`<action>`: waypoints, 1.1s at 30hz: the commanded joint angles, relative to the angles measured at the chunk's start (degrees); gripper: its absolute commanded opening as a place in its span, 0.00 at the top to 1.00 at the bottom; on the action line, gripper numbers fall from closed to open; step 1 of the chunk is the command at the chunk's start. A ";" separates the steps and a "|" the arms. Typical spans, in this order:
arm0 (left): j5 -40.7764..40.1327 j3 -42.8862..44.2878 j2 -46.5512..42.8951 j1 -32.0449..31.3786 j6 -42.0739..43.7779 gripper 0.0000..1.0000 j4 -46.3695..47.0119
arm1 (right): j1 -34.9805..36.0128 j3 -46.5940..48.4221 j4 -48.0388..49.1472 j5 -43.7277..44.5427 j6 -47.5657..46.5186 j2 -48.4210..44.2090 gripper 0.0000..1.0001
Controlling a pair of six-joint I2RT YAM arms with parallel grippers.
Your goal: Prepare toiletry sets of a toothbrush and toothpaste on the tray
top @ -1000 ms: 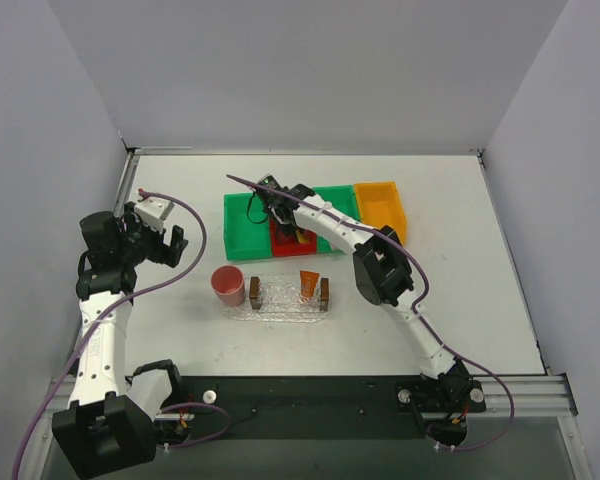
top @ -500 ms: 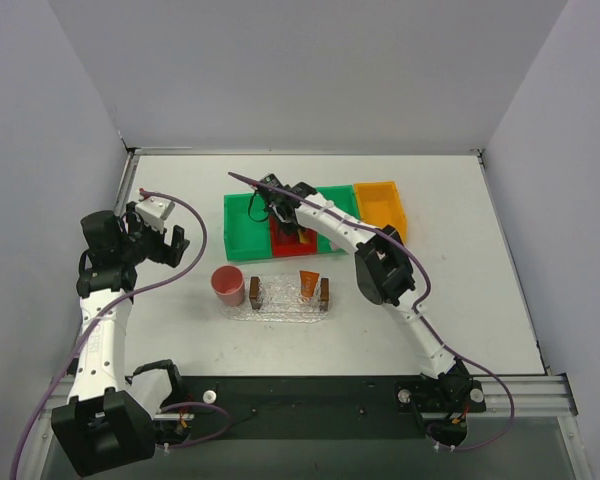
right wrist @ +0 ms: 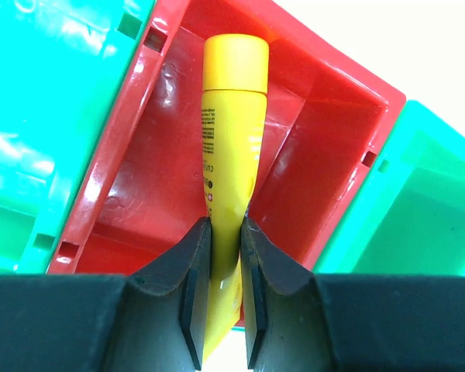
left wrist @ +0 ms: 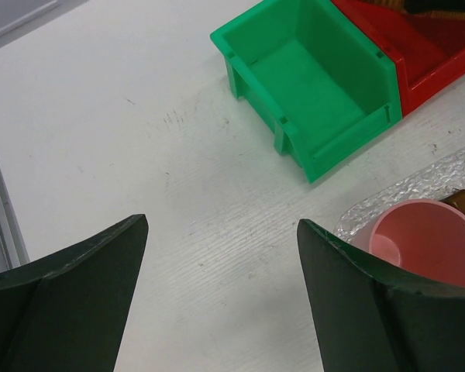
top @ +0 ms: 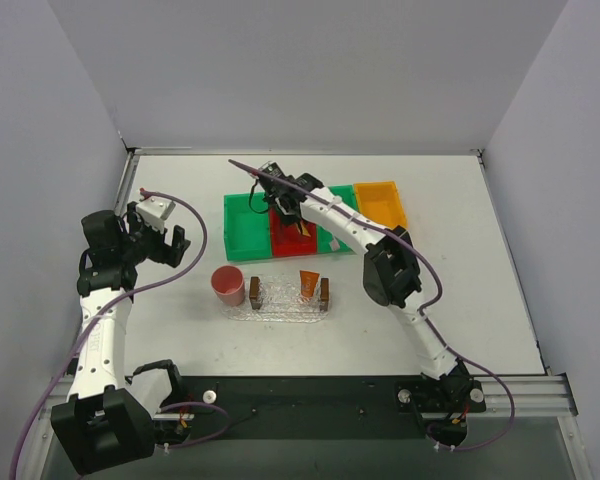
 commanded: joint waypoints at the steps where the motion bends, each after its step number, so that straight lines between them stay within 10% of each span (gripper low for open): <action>1: 1.99 1.91 -0.11 0.39 0.69 0.11 1.49 | -0.38 2.55 -1.78 0.19 0.38 -6.51 1.00; 20: 33.89 12.10 2.09 -0.66 1.56 0.11 0.61 | -1.08 -2.90 -6.61 -32.22 -3.66 -27.86 1.00; 26: 31.72 14.82 -1.76 -5.31 2.88 0.10 5.27 | -0.82 -3.34 -11.88 -43.02 -5.59 -29.97 1.00; 33: 23.99 24.03 1.47 -15.76 21.47 0.10 -9.89 | -0.73 -3.60 -14.17 -54.37 -5.42 -31.12 1.00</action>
